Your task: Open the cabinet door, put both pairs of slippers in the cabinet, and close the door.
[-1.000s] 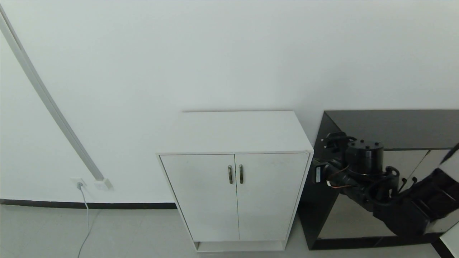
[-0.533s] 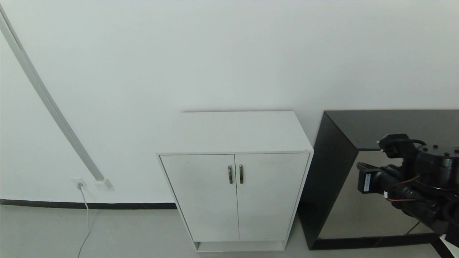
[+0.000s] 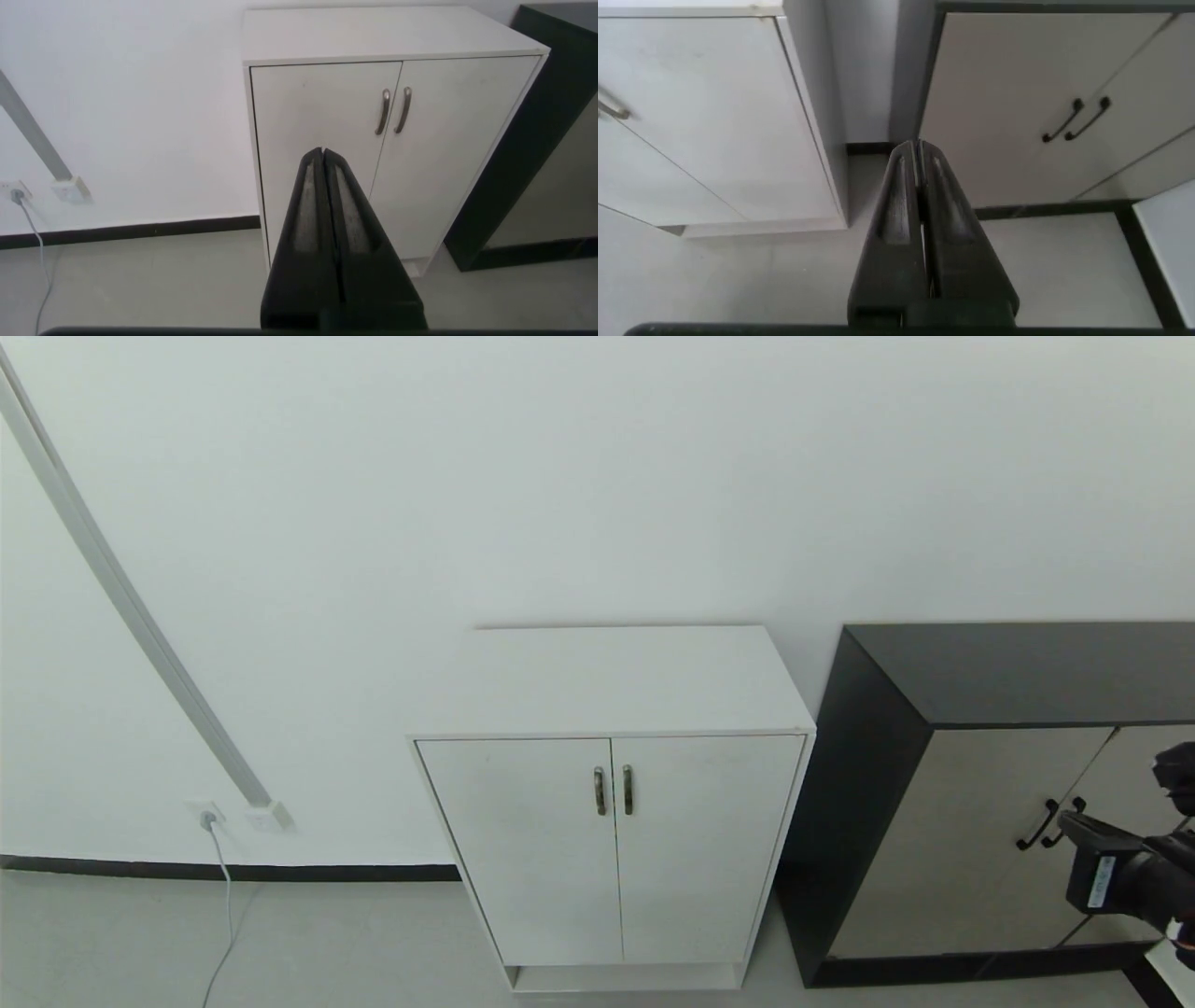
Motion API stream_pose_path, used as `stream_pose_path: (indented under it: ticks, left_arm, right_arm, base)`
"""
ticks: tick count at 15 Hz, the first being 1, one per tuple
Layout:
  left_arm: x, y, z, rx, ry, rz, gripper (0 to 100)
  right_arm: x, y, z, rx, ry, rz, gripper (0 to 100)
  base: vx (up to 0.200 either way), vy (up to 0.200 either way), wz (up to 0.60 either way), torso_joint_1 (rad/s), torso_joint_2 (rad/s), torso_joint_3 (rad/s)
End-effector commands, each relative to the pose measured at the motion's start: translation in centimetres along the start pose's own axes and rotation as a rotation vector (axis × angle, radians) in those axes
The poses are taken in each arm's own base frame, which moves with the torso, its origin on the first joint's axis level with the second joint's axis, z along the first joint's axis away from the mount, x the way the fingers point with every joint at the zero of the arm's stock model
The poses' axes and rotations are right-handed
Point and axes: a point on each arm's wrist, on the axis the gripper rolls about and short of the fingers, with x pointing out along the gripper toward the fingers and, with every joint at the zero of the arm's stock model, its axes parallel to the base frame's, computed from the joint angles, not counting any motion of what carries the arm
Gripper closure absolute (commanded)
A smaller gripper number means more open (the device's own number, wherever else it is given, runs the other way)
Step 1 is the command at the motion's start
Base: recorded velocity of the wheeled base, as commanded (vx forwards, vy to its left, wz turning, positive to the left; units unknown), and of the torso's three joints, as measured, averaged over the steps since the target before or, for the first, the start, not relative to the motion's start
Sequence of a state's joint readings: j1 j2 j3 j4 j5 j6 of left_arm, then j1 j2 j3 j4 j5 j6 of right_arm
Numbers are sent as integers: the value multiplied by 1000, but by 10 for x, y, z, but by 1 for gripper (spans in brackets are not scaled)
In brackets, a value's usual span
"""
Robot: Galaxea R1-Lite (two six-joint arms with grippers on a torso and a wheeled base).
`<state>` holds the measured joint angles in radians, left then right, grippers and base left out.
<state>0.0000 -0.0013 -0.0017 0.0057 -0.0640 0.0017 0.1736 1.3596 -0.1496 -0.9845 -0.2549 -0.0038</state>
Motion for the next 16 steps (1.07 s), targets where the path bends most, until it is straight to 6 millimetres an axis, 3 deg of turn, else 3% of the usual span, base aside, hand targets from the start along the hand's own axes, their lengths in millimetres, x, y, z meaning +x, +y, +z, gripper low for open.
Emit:
stream_pose_path:
  ticks: [1, 5, 16]
  left_arm:
    - [0, 0, 0, 0, 2, 0, 100]
    - [0, 0, 0, 0, 2, 0, 100]
    - [0, 0, 0, 0, 2, 0, 100]
  right_arm:
    - [-22, -8, -1, -4, -53, -5, 100]
    - [-47, -13, -22, -28, -4, 23, 100]
    - [-104, -24, -55, -62, 119, 140, 100]
  base:
    - [0, 0, 0, 0, 0, 0]
    - [0, 0, 0, 0, 0, 0]
    - [0, 0, 0, 0, 0, 0]
